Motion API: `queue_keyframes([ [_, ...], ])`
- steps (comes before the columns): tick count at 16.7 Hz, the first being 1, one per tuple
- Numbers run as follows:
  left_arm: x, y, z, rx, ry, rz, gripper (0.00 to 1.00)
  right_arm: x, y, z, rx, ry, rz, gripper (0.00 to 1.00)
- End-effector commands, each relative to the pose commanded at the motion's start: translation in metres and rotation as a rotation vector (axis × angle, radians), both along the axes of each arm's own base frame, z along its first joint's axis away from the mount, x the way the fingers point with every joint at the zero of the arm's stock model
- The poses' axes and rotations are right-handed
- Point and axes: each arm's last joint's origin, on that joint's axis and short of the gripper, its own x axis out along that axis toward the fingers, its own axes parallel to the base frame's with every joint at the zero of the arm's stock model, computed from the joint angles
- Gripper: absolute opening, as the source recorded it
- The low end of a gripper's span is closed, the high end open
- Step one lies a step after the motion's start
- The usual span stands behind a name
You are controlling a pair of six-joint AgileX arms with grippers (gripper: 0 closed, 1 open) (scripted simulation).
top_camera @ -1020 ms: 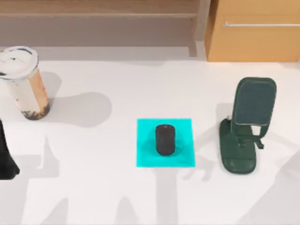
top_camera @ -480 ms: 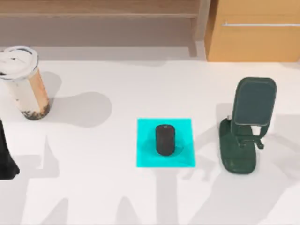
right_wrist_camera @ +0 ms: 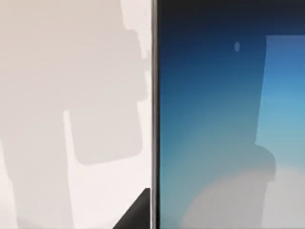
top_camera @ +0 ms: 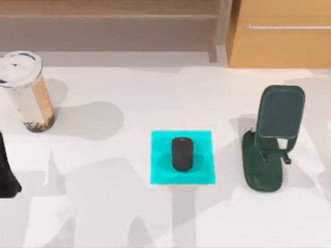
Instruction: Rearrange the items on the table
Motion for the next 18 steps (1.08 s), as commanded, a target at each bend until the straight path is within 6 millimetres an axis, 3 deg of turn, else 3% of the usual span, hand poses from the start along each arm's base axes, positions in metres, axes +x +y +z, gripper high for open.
queue_keyframes([
  [4,0.0,0.0,0.0,0.0,0.0,0.0,1.0,-0.049,0.07,0.007,0.055,-0.275,0.029,0.0],
  [8,0.0,0.0,0.0,0.0,0.0,0.0,1.0,-0.098,0.112,-0.013,0.187,-0.469,0.066,0.0],
  [13,0.0,0.0,0.0,0.0,0.0,0.0,1.0,-0.138,0.136,-0.045,0.318,-0.576,0.099,0.0],
  [18,0.0,0.0,0.0,0.0,0.0,0.0,1.0,-0.142,0.138,-0.049,0.331,-0.583,0.104,0.0],
])
